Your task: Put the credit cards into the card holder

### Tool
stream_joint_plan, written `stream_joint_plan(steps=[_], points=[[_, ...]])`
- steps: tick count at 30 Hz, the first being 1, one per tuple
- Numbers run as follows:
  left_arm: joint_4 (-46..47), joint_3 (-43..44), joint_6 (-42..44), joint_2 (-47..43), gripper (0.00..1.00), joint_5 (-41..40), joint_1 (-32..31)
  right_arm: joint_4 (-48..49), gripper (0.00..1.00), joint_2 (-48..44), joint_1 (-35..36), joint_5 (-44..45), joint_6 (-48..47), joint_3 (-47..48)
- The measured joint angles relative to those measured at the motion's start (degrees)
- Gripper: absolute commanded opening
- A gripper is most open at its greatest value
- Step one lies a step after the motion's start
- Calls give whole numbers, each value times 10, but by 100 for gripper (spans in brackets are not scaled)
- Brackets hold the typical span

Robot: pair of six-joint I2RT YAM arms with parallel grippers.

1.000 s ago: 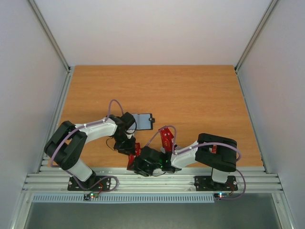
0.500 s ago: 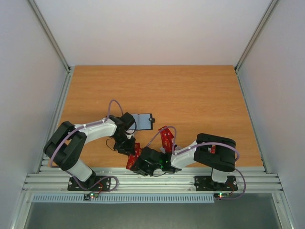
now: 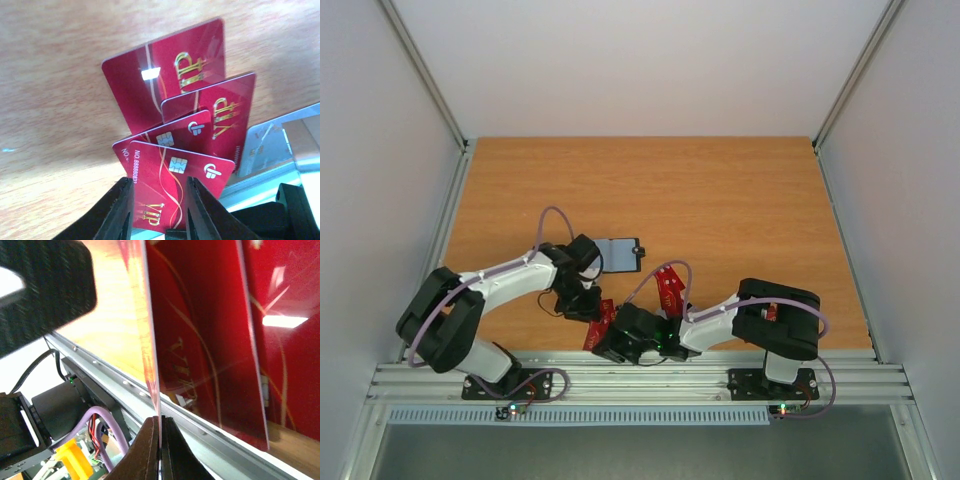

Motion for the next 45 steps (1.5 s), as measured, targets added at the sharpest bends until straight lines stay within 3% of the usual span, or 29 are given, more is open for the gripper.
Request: stream_joint_plan(steps=[5, 10, 22, 27, 38, 45], points=[[-24, 36, 7, -38, 46, -37, 4, -53, 1, -21, -7, -1, -23, 16], [-50, 100, 33, -84, 53, -70, 16, -130, 1, -53, -27, -13, -63, 36], [-126, 230, 89, -149, 73, -126, 41, -350, 1, -150, -147, -126, -229, 152], [-139, 250, 99, -166, 73, -126, 42, -453, 1, -171, -228, -195, -308, 204], [-126, 259, 69, -184, 72, -14, 44, -617, 1, -192, -352, -327, -444, 281], [-96, 318, 48, -155, 64, 58, 92, -642, 1, -191, -425, -369, -482, 325]])
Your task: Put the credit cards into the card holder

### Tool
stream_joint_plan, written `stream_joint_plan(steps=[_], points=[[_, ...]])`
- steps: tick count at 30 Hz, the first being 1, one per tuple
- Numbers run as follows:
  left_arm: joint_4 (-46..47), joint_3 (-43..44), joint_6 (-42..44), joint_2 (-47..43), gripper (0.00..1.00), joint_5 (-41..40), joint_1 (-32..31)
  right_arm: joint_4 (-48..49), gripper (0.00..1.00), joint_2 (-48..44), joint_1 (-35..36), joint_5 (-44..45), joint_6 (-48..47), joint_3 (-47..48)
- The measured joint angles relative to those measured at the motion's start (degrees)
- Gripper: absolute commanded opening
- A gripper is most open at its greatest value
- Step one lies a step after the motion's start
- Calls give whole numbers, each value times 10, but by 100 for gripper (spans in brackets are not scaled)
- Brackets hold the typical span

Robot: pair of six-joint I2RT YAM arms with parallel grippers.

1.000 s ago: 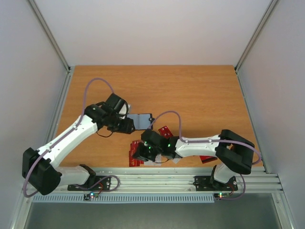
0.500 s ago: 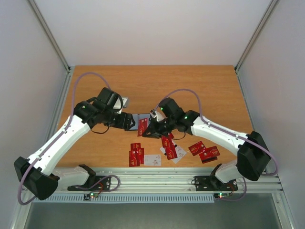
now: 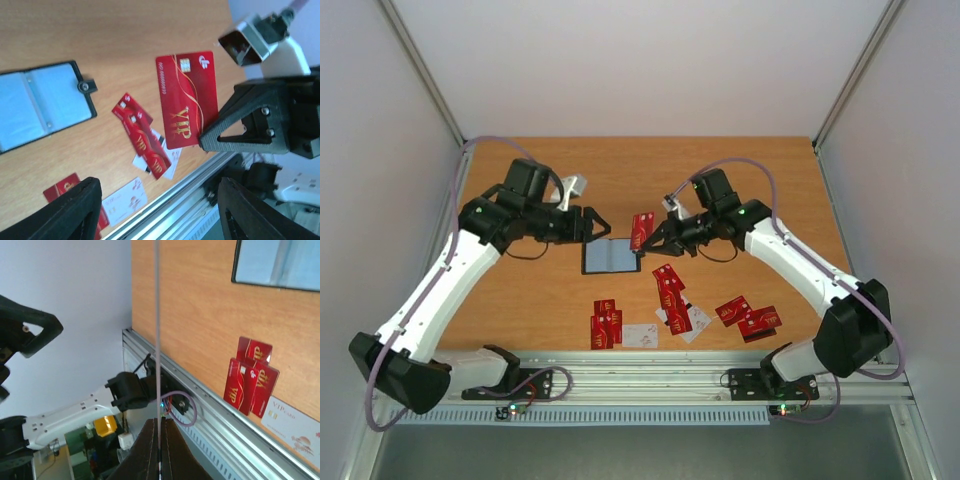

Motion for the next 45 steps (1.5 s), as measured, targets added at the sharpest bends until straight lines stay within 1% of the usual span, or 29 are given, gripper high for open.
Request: stream_joint_plan(steps=[4, 7, 11, 16, 20, 26, 32, 35, 37, 41, 44, 45], points=[[39, 4, -13, 21, 64, 65, 62, 7, 1, 11, -29, -20, -7, 18], [90, -3, -24, 33, 63, 123, 95, 26, 1, 21, -40, -40, -10, 31], [166, -24, -53, 40, 62, 192, 105, 62, 1, 36, -45, -71, -10, 45], [234, -32, -79, 41, 57, 248, 107, 119, 1, 39, -45, -118, 4, 47], [285, -49, -95, 41, 54, 271, 108, 155, 1, 39, -45, -152, 21, 48], [349, -83, -142, 41, 49, 285, 109, 205, 1, 38, -45, -190, 48, 55], [460, -114, -214, 41, 43, 304, 110, 261, 1, 38, -45, -221, 83, 56], [524, -127, -258, 41, 37, 312, 110, 291, 1, 38, -45, -236, 103, 58], [549, -129, -282, 42, 34, 315, 110, 304, 1, 39, -45, -243, 111, 61], [590, -129, -311, 50, 24, 325, 110, 323, 1, 41, -45, -256, 122, 68], [612, -129, -329, 58, 19, 334, 110, 327, 1, 45, -45, -260, 125, 68], [619, -129, -333, 60, 14, 337, 110, 327, 1, 47, -46, -262, 125, 69]])
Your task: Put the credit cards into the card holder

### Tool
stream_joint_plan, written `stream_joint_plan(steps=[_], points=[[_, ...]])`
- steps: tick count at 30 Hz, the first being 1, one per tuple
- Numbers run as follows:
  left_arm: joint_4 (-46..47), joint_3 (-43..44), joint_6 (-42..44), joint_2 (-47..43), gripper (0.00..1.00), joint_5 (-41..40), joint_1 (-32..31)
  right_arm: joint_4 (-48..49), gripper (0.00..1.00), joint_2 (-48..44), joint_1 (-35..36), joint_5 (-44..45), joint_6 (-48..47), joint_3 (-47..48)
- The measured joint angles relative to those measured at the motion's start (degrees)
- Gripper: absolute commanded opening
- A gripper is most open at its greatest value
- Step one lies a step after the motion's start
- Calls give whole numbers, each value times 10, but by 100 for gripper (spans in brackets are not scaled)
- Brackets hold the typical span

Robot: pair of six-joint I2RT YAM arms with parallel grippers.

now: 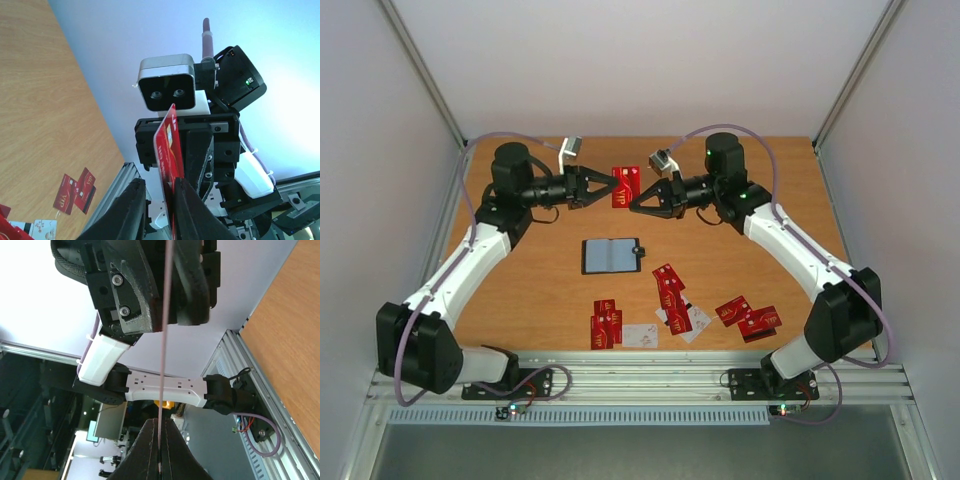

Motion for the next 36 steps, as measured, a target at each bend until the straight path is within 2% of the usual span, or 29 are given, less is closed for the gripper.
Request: stream_joint_plan(steps=[8, 10, 13, 16, 22, 30, 36], points=[[74, 0, -51, 22, 0, 27, 0, -5, 2, 16, -2, -6, -2, 13], [95, 0, -69, 27, 0, 31, 1, -16, 11, 20, -4, -6, -10, 22], [120, -6, -89, 32, 0, 32, 1, -53, 35, 24, -4, -3, -38, 42], [127, -16, -98, 33, 0, 31, 1, -104, 47, 26, -4, 5, -76, 64], [84, -20, -64, 33, 0, 22, 0, -214, 51, 26, -4, 40, -159, 84], [-146, -12, 123, 25, 0, -70, 2, -320, 51, 15, -28, 158, -216, 55], [-168, -80, 191, 26, 0, -133, 16, -330, 51, 4, -34, 233, -209, -5]])
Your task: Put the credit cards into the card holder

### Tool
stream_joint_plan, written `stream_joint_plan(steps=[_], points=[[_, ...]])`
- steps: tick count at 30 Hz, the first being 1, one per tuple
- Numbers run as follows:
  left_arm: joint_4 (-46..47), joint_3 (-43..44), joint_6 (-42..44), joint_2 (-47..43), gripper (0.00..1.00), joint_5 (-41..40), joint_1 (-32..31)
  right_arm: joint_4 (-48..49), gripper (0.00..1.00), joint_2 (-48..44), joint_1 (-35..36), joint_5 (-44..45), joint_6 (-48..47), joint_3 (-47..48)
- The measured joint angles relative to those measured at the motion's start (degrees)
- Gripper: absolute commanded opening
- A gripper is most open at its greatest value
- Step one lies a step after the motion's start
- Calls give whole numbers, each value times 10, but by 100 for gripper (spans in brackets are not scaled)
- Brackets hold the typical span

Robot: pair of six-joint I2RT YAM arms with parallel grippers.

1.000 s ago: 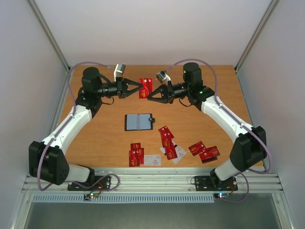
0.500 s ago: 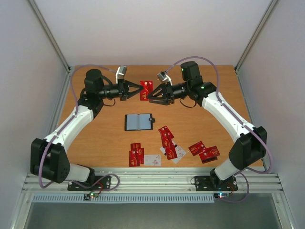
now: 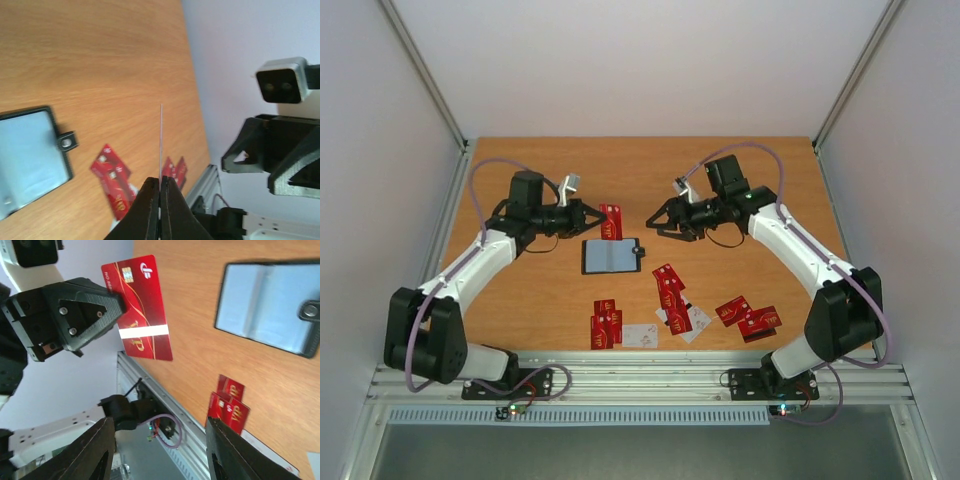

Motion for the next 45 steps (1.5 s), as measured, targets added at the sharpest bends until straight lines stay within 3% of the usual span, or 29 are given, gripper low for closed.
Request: stream_joint_plan(steps=[11, 21, 31, 45], points=[[2, -31, 80, 69, 0, -38, 22, 26, 51, -1, 0, 63, 31, -75], [-40, 1, 146, 120, 0, -47, 23, 67, 50, 18, 0, 75, 55, -82], [-56, 6, 175, 153, 0, -65, 23, 155, 49, 118, 9, 78, 112, -88], [-44, 5, 175, 203, 0, -90, 23, 203, 47, 220, 39, 62, 142, -40]])
